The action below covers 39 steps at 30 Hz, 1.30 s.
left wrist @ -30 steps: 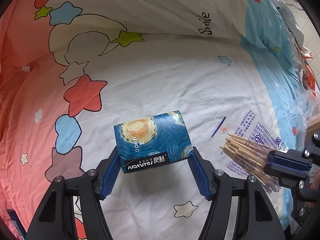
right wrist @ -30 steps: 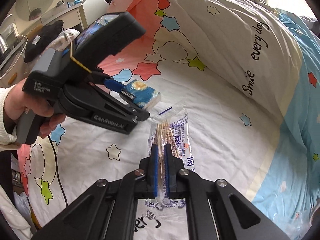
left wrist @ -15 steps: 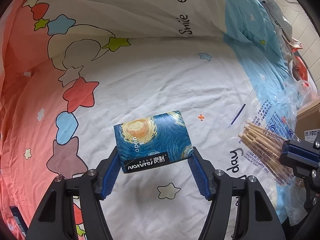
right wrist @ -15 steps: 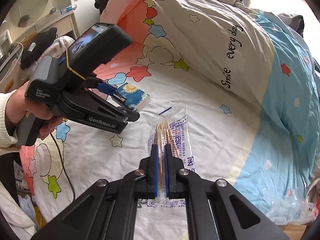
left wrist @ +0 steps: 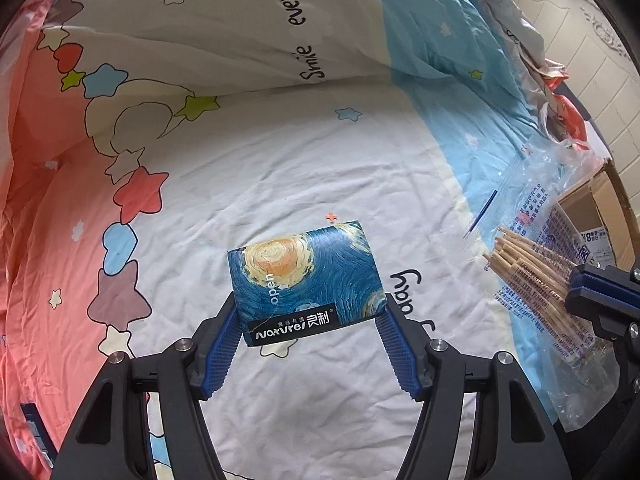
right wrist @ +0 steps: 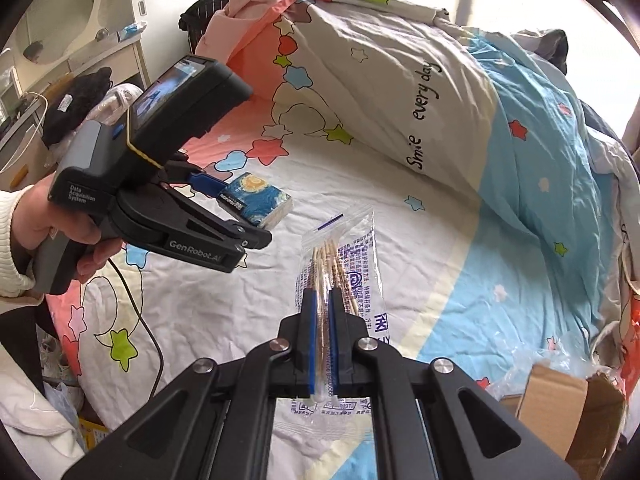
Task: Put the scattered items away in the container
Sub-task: 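Carry the tissue pack with the left gripper while the right gripper carries the swab bag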
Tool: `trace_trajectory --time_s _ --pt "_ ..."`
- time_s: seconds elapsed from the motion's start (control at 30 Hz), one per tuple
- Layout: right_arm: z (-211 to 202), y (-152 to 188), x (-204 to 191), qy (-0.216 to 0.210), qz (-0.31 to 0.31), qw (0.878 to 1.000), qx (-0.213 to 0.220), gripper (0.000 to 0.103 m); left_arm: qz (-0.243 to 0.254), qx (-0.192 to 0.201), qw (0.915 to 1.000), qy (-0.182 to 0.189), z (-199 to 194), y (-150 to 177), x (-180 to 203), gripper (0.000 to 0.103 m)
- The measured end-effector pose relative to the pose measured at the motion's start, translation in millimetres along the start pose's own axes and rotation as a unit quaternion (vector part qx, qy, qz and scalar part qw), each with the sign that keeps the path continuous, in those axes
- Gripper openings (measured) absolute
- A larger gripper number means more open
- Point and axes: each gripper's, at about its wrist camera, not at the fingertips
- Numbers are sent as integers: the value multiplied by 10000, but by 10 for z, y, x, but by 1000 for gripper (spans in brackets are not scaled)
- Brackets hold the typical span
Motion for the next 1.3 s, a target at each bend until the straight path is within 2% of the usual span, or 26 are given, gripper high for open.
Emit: trace_trajectory --time_s 0.37,0.7,1.07,1.3 --pt "-424 205 74 400 210 9989 141 5 407 121 9991 43 -283 86 382 68" --pt "-785 363 214 798 336 9960 208 5 782 241 9964 212 -458 0 813 68" --pt "-1329 644 543 1388 710 9867 470 5 1312 389 9898 399 -573 -234 1390 68" --pt "-1660 997 850 1770 1189 9748 659 5 1619 462 9844 517 -604 -391 1791 68"
Point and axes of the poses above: each gripper's, at about its wrist camera, not at the fingertips, and z roughly the way its jaws point, x to its right, y to its underside, and after that the axes turned 2 degrees about -y, right-handed
